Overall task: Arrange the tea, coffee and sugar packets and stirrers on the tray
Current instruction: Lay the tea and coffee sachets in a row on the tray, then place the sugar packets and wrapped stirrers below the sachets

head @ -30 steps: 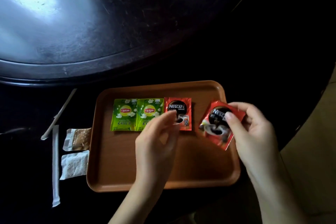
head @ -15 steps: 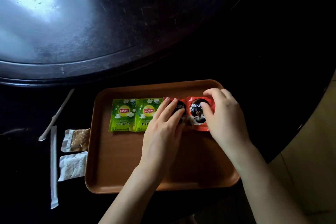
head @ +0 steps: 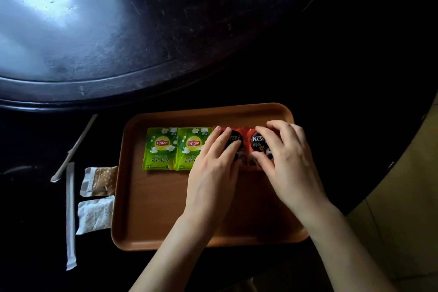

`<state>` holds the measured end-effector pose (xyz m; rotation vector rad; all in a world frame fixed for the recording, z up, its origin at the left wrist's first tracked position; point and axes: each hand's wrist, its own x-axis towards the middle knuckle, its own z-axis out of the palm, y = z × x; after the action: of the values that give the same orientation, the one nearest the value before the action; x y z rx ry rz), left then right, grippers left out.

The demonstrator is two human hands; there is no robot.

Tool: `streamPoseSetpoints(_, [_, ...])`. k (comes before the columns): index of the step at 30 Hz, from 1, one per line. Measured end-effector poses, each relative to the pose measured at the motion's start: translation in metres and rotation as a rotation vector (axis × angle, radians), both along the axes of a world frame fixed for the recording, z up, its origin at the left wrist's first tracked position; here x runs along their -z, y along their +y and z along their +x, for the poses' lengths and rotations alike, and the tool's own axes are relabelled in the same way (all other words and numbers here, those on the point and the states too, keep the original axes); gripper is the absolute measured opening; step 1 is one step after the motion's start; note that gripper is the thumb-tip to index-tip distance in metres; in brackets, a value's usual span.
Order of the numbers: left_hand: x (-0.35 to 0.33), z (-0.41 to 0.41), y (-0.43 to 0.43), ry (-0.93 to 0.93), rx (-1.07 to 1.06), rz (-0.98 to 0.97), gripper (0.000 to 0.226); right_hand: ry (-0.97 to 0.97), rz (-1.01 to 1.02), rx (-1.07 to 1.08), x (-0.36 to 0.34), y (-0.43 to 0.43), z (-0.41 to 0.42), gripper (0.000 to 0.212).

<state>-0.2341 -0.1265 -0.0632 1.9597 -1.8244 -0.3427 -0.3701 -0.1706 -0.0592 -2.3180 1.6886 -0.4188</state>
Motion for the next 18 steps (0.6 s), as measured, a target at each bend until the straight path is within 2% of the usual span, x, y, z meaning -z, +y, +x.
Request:
streamPoseSetpoints(11, [-0.005, 0.013, 0.002, -0.005, -0.028, -0.007, 0.034, -0.032, 0.014, -0.006, -0.002, 0.002, 0.014, 0.043])
streamPoseSetpoints(16, [-0.019, 0.034, 0.012, 0.084, -0.109, -0.042, 0.031, -0.11, -0.065, -0.012, -0.014, 0.009, 0.026, 0.038])
streamPoseSetpoints(18, [-0.024, 0.054, 0.026, 0.101, -0.167, -0.076, 0.031, -0.197, -0.037, -0.065, -0.02, 0.015, 0.043, 0.038])
